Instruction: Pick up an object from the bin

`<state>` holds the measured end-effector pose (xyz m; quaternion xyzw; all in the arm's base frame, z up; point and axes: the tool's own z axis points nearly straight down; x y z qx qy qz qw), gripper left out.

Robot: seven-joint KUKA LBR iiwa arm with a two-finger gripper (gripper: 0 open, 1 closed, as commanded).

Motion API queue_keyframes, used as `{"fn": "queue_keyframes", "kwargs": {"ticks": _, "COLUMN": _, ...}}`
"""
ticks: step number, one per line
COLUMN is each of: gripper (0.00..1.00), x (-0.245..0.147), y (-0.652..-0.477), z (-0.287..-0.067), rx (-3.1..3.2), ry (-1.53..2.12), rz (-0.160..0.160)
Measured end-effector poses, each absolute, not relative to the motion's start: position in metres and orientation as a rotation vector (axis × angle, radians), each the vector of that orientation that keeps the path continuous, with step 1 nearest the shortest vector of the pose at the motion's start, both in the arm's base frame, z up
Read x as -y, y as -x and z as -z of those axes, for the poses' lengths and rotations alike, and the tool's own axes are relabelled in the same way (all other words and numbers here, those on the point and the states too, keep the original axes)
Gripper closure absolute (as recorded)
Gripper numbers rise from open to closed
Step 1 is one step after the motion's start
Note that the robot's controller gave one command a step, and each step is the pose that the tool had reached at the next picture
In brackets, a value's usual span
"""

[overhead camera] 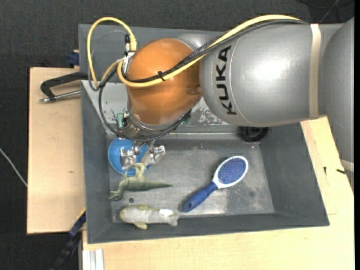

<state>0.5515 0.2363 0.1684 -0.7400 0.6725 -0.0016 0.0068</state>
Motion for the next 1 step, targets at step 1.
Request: {"fn": "queue_keyframes", "kwargs": {"ticks": 1, "gripper": 1.00, "x": -0.2383, "y": -0.5525, "z": -0.1889, "rx": -2.111, "ry": 2.315, "rz": 0.001}}
